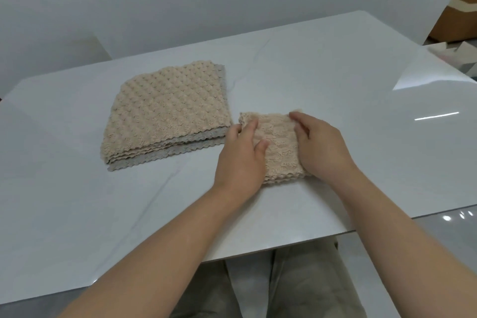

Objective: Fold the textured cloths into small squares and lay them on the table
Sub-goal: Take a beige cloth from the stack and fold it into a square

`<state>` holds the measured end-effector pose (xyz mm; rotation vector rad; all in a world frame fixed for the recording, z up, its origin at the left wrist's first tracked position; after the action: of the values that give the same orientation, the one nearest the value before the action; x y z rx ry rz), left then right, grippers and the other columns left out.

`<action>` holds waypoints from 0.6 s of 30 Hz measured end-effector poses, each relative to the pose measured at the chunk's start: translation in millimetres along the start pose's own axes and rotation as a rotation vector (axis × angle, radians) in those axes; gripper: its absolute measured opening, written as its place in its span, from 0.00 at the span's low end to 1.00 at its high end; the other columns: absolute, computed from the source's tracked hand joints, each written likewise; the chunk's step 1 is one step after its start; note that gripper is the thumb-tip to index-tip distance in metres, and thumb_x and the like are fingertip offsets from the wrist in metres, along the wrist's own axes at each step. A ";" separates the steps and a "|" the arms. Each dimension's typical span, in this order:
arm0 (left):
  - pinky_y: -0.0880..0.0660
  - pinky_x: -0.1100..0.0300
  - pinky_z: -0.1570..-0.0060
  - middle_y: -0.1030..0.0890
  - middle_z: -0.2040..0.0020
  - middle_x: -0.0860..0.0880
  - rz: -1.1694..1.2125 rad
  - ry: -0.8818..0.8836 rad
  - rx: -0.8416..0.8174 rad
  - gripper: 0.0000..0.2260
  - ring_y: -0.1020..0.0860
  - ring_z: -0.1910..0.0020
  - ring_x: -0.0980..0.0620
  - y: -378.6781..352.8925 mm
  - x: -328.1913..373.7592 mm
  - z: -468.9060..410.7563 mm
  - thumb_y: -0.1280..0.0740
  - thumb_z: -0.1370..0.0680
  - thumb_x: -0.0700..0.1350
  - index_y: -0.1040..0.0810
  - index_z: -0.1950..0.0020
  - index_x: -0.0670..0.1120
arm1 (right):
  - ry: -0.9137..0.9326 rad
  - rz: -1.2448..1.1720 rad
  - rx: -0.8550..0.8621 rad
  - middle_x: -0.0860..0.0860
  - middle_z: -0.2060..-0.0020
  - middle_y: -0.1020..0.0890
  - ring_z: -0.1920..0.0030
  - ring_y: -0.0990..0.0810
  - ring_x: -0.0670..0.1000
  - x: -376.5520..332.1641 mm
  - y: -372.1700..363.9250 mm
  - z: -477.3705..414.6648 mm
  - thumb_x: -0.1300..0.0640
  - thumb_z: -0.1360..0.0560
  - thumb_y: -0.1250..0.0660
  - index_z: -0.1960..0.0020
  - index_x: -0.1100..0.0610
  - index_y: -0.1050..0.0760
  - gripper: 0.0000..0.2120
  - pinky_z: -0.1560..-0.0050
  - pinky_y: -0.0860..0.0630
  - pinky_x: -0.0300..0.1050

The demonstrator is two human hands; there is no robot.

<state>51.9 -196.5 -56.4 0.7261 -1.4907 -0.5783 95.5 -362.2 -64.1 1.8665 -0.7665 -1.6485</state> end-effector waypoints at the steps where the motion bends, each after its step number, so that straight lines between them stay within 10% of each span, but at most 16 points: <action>1: 0.39 0.67 0.40 0.35 0.26 0.49 -0.008 -0.009 -0.002 0.23 0.28 0.33 0.52 -2.1 2.9 -4.3 0.40 0.15 0.51 0.38 0.19 0.52 | 0.002 0.036 0.009 0.55 0.36 0.19 0.35 0.23 0.57 2.6 0.8 -3.1 0.56 0.15 0.44 0.27 0.51 0.27 0.19 0.37 0.31 0.45; 13: 0.26 0.49 0.43 0.38 0.23 0.46 -0.419 0.011 0.034 0.24 0.26 0.34 0.42 -11.5 20.5 -34.8 0.42 0.16 0.56 0.37 0.21 0.53 | 0.011 0.291 0.061 0.60 0.30 0.30 0.31 0.31 0.64 13.7 15.9 -36.0 0.49 0.16 0.44 0.24 0.51 0.32 0.21 0.36 0.29 0.57; 18: 0.39 0.49 0.23 0.42 0.18 0.44 -0.282 -0.154 0.196 0.25 0.40 0.21 0.44 -8.1 48.9 -43.7 0.41 0.16 0.42 0.39 0.19 0.44 | 0.010 -0.294 0.086 0.47 0.23 0.31 0.24 0.34 0.45 -8.6 32.5 -42.7 0.48 0.14 0.47 0.21 0.52 0.36 0.24 0.23 0.41 0.42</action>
<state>97.0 -234.7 -27.1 1.0766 -1.6139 -0.7199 134.8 -377.9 -30.1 2.1284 -0.5883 -1.8051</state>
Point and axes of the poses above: each hand's wrist, its own z-axis away from the middle knuckle, its own y-axis out of the back of the hand, x = y × z, the point moved 6 cm from there along -z, towards the middle knuckle
